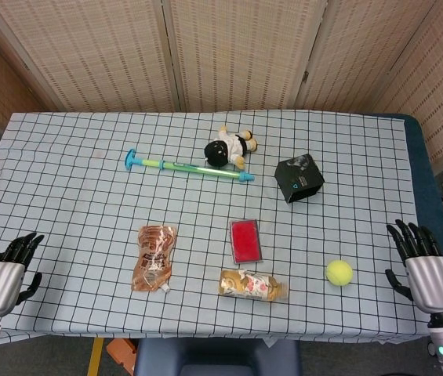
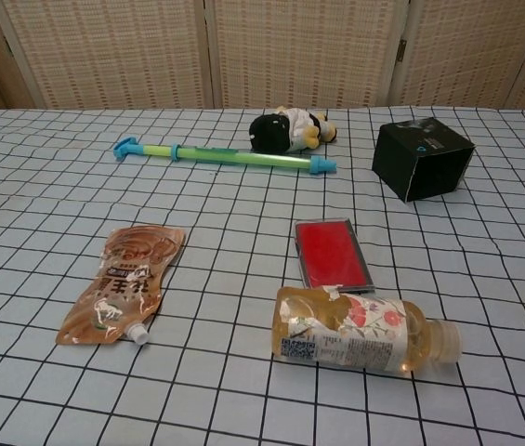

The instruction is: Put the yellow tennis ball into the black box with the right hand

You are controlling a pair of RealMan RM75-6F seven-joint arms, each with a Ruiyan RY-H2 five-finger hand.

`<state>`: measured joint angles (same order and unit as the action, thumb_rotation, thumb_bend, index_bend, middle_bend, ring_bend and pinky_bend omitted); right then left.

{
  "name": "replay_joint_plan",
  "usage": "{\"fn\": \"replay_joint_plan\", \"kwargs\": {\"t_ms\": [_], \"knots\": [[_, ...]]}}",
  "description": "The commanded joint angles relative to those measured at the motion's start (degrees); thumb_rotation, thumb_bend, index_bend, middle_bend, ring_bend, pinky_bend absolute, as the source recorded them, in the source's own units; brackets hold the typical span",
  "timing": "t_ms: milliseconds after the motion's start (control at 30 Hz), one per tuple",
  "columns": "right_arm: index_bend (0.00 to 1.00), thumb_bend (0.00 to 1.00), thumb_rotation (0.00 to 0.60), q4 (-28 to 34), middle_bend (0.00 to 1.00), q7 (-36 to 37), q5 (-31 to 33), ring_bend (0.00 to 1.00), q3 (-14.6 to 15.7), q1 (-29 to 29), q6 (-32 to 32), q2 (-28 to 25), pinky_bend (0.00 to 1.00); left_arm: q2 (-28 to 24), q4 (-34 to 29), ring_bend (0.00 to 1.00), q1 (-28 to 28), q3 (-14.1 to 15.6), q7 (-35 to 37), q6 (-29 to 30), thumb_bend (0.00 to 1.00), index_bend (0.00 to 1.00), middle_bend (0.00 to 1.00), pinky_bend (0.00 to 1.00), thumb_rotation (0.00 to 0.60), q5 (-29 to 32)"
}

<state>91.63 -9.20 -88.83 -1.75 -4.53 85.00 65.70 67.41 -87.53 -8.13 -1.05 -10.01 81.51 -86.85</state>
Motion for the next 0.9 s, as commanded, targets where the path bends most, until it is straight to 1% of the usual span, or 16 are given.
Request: {"fn": "replay_joint_plan", "kwargs": {"t_ms": [33, 67, 100, 133, 167, 200, 233, 300, 333, 400, 467, 533, 700, 900], "knots": [[0.15, 0.54, 0.600, -1.05, 0.10, -1.64, -1.48, 0.01, 0.15, 0.30, 1.47, 1.07, 0.21, -0.32, -0.37, 0.10, 0.07, -0.02, 0.51, 0.09, 0.41, 0.11, 0.09, 0.40, 0.600, 0.17], [0.19, 0.65, 0.600, -1.31, 0.14, -2.52, -1.82, 0.03, 0.10, 0.50, 2.17, 1.55, 0.29, -0.41, -0.46, 0.10, 0.15, -0.03, 0.72, 0.33, 0.41, 0.11, 0.09, 0.40, 0.600, 0.07], [0.23, 0.73, 0.600, -1.48, 0.19, -3.97, -2.22, 0.06, 0.04, 0.83, 3.15, 2.27, 0.38, -0.49, -0.55, 0.10, 0.27, -0.04, 0.96, 0.69, 0.41, 0.11, 0.09, 0.40, 0.600, -0.09], [0.30, 0.80, 0.600, -1.50, 0.26, -5.13, -2.67, 0.14, 0.09, 1.03, 3.78, 2.75, 0.49, -0.49, -0.56, 0.10, 0.33, -0.04, 1.08, 0.91, 0.41, 0.11, 0.09, 0.40, 0.600, -0.22], [0.38, 0.85, 0.600, -1.39, 0.34, -6.15, -3.17, 0.22, 0.24, 1.22, 4.28, 3.14, 0.58, -0.50, -0.53, 0.10, 0.36, 0.03, 1.15, 1.03, 0.41, 0.11, 0.09, 0.40, 0.600, -0.39], [0.47, 0.88, 0.600, -1.00, 0.42, -7.38, -3.76, 0.30, 0.64, 1.47, 4.58, 3.46, 0.65, -0.54, -0.53, 0.10, 0.37, 0.14, 1.23, 1.04, 0.41, 0.11, 0.09, 0.40, 0.600, -0.58], [0.61, 0.92, 0.600, -0.78, 0.52, -8.26, -4.39, 0.42, 0.99, 1.57, 4.72, 3.59, 0.72, -0.58, -0.53, 0.10, 0.33, 0.24, 1.30, 0.93, 0.41, 0.11, 0.09, 0.40, 0.600, -0.69], [0.77, 0.96, 0.600, -0.41, 0.66, -10.21, -5.44, 0.54, 1.63, 1.96, 5.15, 4.16, 0.82, -0.66, -0.58, 0.10, 0.23, 0.38, 1.47, 0.59, 0.41, 0.11, 0.09, 0.40, 0.600, -0.73], [0.85, 0.97, 0.600, -0.46, 0.73, -10.77, -6.12, 0.59, 1.88, 2.07, 5.45, 4.57, 0.87, -0.68, -0.59, 0.10, 0.18, 0.41, 1.46, 0.44, 0.41, 0.11, 0.09, 0.40, 0.600, -0.67], [0.93, 0.98, 0.600, -0.87, 0.81, -11.65, -7.08, 0.66, 2.48, 2.41, 5.76, 5.65, 0.94, -0.72, -0.67, 0.10, 0.07, 0.45, 1.46, 0.09, 0.41, 0.11, 0.09, 0.40, 0.600, -0.53], [0.98, 0.99, 0.600, -0.91, 0.87, -12.43, -7.21, 0.71, 3.16, 2.63, 5.13, 6.28, 0.98, -0.80, -0.75, 0.10, -0.02, 0.52, 1.52, -0.23, 0.41, 0.11, 0.09, 0.40, 0.600, -0.45], [0.99, 0.99, 0.600, -0.92, 0.89, -13.60, -6.95, 0.72, 4.04, 2.82, 3.77, 6.87, 1.00, -0.93, -0.90, 0.10, -0.09, 0.61, 1.63, -0.53, 0.41, 0.11, 0.09, 0.40, 0.600, -0.35], [1.00, 1.00, 0.600, -2.23, 0.91, -16.15, -6.29, 0.74, 5.78, 3.26, 0.94, 8.52, 1.00, -1.10, -1.03, 0.10, -0.20, 0.85, 1.80, -0.88, 0.41, 0.11, 0.09, 0.40, 0.600, -0.48], [1.00, 1.00, 0.600, -5.03, 0.92, -16.40, -5.64, 0.75, 7.09, 3.49, -1.67, 10.83, 1.00, -1.25, -1.30, 0.10, -0.34, 0.95, 1.67, -1.30, 0.41, 0.11, 0.09, 0.40, 0.600, -0.34]]}}
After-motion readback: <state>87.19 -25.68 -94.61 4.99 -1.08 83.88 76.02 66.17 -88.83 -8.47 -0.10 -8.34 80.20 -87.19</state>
